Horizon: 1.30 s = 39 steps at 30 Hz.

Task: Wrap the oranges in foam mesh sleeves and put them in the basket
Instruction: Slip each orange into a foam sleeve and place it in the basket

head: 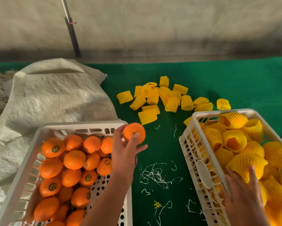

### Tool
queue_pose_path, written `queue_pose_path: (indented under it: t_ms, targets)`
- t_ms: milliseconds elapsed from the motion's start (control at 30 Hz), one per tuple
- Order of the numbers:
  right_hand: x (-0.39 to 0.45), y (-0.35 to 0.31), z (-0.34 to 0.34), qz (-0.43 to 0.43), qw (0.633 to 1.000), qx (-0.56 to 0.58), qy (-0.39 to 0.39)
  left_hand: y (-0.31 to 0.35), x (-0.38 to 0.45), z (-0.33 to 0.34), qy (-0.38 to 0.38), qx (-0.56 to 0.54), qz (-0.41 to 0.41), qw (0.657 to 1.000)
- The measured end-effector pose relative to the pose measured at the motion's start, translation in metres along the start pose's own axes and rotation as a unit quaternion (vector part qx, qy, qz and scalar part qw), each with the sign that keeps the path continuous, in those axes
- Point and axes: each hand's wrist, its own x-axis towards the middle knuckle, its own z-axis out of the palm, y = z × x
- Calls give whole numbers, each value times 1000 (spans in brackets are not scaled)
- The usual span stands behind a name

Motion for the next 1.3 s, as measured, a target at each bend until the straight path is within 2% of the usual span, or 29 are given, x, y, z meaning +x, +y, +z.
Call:
queue_pose_path:
  t_ms: [100,200,267,333,400,500,567,700,767,833,1000,1167,1300]
  targets:
    - [-1,-1,-1,-6,1000,3,-7,-7,15,20,-56,-77,-120,988]
    - [-2,0,-1,-10,1000,-5,-1,-13,27,37,-74,-174,-260,947]
    - [3,-5,-7,0,1000,-19,20,-18,32,44,-82,-166,-294,938]
    - [15,-14,-15,35,998,-22,36,-26,37,46,-100,-123,-278,948]
    - [35,-29,-29,83,996,-19,17,-34,41,44,-119,-50,-244,961]
    - [70,-48,-38,108,994,-9,-18,-45,46,41,-123,114,-195,966]
    - [95,-61,-38,73,997,4,-34,-55,48,41,-116,251,-157,948]
    - [146,-87,-8,-41,995,13,-85,-76,49,42,-79,476,-79,872]
    - [177,-104,17,-84,990,60,-101,-79,49,42,-67,517,-61,851]
    - [209,-127,44,-79,980,119,-137,-80,49,42,-68,540,-64,836]
    - [284,-184,116,55,922,234,-303,-78,60,40,-98,578,-104,804]
    - [333,-217,175,209,885,258,-328,-81,77,37,-154,606,-140,768]
    - [348,-223,212,207,889,231,-336,-83,86,38,-187,618,-159,747]
